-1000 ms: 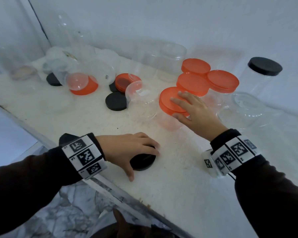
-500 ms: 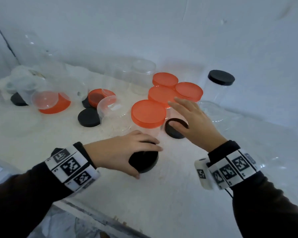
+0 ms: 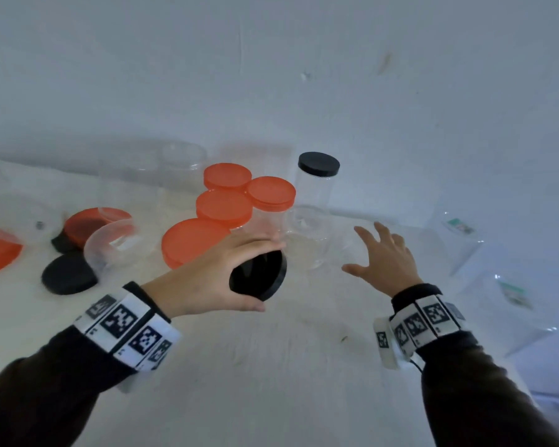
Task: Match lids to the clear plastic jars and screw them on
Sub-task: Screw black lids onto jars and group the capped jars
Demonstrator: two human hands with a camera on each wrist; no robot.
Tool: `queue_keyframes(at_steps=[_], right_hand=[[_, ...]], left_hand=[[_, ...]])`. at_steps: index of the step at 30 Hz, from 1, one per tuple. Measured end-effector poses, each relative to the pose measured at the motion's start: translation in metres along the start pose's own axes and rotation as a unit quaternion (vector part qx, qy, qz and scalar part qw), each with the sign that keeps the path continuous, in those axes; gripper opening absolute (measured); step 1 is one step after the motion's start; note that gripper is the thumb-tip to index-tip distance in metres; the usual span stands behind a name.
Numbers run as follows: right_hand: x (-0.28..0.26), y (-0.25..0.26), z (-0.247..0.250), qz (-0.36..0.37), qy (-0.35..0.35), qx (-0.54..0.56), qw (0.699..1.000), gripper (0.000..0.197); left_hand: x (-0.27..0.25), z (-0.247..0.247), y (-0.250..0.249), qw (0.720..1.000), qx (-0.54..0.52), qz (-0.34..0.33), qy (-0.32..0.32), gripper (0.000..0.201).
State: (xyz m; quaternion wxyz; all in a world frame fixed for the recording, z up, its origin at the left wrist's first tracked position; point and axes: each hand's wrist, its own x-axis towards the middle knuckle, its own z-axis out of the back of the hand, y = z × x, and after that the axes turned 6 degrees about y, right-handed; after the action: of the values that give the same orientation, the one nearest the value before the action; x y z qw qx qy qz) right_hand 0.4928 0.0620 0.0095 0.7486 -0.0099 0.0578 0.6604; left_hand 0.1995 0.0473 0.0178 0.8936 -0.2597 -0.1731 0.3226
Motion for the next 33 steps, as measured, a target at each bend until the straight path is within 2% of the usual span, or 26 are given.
queue_keyframes(at_steps=[2,6,13,18,23,26,33], right_hand=[[0.001,-0.003,-0.004,-0.024,0.026,-0.011,0.999,0.086],[-0.001,-0.004,-0.006,-0.040,0.001,-0.006,0.999,0.081],[-0.029,-0.003,0.002,-0.055,-0.080,0.138,0.986,0.085],[-0.053,0.002,0.005,0.004,-0.127,0.263,0.956,0.092],[-0.060,0.012,0.001,0.070,-0.090,0.404,0.908,0.085],[-0.060,0.016,-0.004,0.111,-0.059,0.452,0.883,0.081],[-0.059,0.023,-0.019,0.151,-0.002,0.479,0.865,0.081]], left_hand=[[0.005,-0.001,0.000,1.000,-0.001,-0.006,-0.001,0.079],[0.015,-0.002,0.000,1.000,-0.001,-0.005,0.006,0.082],[0.028,0.007,-0.003,0.997,-0.053,-0.008,-0.061,0.085],[0.038,0.012,-0.013,0.991,-0.053,-0.053,-0.111,0.075],[0.051,0.012,-0.021,0.987,-0.064,-0.066,-0.135,0.069],[0.057,0.012,-0.025,0.984,-0.083,-0.069,-0.142,0.068],[0.071,0.010,-0.033,0.990,-0.046,-0.075,-0.106,0.068]])
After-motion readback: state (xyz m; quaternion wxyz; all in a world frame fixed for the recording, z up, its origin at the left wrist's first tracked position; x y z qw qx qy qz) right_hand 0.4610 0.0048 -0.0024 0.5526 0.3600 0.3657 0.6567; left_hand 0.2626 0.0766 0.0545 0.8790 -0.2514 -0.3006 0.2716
